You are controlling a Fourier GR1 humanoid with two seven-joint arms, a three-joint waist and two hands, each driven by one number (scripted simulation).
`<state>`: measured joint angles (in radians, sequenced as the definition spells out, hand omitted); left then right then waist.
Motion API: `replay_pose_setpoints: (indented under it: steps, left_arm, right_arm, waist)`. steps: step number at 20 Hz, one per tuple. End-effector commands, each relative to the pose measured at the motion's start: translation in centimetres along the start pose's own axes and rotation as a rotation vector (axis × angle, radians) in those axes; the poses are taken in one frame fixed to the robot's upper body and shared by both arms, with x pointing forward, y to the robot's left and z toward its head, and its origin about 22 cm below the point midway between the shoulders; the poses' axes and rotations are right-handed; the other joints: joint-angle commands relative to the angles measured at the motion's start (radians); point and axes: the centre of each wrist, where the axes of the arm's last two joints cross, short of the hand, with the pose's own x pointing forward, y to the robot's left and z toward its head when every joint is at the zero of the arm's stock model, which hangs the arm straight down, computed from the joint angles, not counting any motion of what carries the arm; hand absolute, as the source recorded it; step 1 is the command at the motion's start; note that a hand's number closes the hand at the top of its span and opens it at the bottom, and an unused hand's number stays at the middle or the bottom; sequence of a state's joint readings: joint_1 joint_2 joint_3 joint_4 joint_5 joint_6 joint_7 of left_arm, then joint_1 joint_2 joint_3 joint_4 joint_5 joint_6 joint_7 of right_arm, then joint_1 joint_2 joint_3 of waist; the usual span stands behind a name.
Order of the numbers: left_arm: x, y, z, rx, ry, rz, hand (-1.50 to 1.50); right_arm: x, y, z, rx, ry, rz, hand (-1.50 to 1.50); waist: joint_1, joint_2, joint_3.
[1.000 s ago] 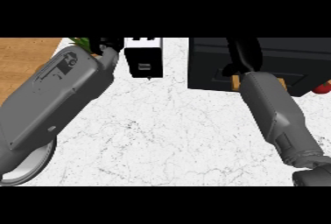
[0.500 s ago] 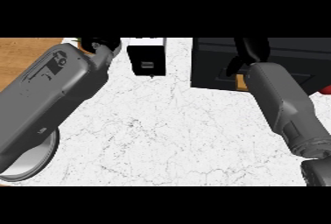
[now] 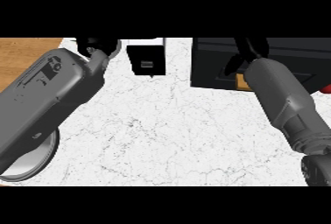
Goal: Pick up the can, place it into the drawer and close the drawer
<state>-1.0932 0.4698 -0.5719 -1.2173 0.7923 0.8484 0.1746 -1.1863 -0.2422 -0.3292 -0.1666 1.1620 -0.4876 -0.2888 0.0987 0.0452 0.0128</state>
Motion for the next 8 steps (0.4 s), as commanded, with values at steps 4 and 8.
replay_pose_setpoints:
  steps: [4,8]
  left_arm:
    - [-0.9,0.7,0.6,0.0,0.009,-0.009,-1.5]
    - [-0.1,0.5,0.7,0.0,-0.001,0.002,-1.5]
  right_arm:
    - [2.6,-1.8,-2.0,-0.12,0.056,-0.476,-1.5]
    - [2.5,-1.4,-1.8,-0.128,0.04,-0.521,-1.5]
  waist:
    - [0.019,-0.011,-0.006]
    - [0.008,-0.009,-0.009]
